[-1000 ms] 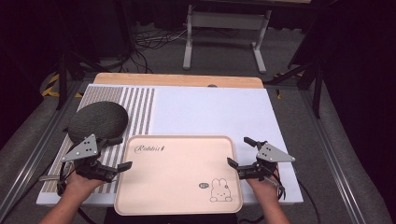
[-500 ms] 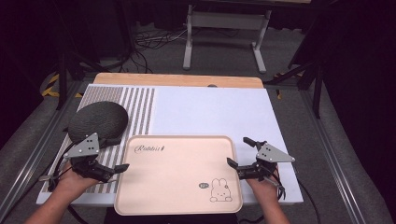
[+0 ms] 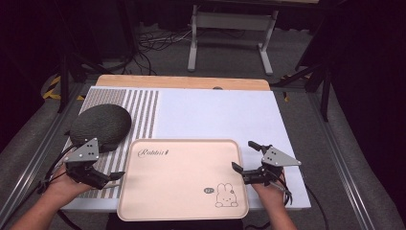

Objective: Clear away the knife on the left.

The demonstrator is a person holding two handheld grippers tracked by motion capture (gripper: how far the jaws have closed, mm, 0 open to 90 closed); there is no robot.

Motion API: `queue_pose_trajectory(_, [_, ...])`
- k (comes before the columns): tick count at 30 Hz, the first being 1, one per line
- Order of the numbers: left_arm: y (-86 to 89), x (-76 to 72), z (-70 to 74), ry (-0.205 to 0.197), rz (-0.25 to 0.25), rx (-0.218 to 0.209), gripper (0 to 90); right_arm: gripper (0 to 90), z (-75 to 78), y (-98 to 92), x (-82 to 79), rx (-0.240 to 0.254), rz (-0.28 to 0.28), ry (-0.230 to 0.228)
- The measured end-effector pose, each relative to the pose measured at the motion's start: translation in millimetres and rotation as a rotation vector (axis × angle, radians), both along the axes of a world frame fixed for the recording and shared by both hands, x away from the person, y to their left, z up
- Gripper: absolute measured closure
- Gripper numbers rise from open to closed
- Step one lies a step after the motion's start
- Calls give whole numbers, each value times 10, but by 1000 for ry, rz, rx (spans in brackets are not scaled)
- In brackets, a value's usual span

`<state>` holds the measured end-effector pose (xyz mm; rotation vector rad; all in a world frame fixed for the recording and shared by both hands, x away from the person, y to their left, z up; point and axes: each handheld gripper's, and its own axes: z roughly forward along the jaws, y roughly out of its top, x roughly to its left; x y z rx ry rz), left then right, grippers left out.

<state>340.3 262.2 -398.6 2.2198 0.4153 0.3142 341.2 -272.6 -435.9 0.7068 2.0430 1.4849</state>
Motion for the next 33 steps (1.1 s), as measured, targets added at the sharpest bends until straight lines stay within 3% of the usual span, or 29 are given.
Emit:
queue_pose_trajectory(13, [192,-4,54,48,-37,114,146,45,-8,4,3,-5,7,3])
queue_pose_trajectory(21, [249,-4,66,72,-64,208,168,45,-15,8,1,-16,10,3])
queue_pose_trajectory(33, [383,40,-20,109,-78,315,186,45,-16,5,-4,-22,20,-1])
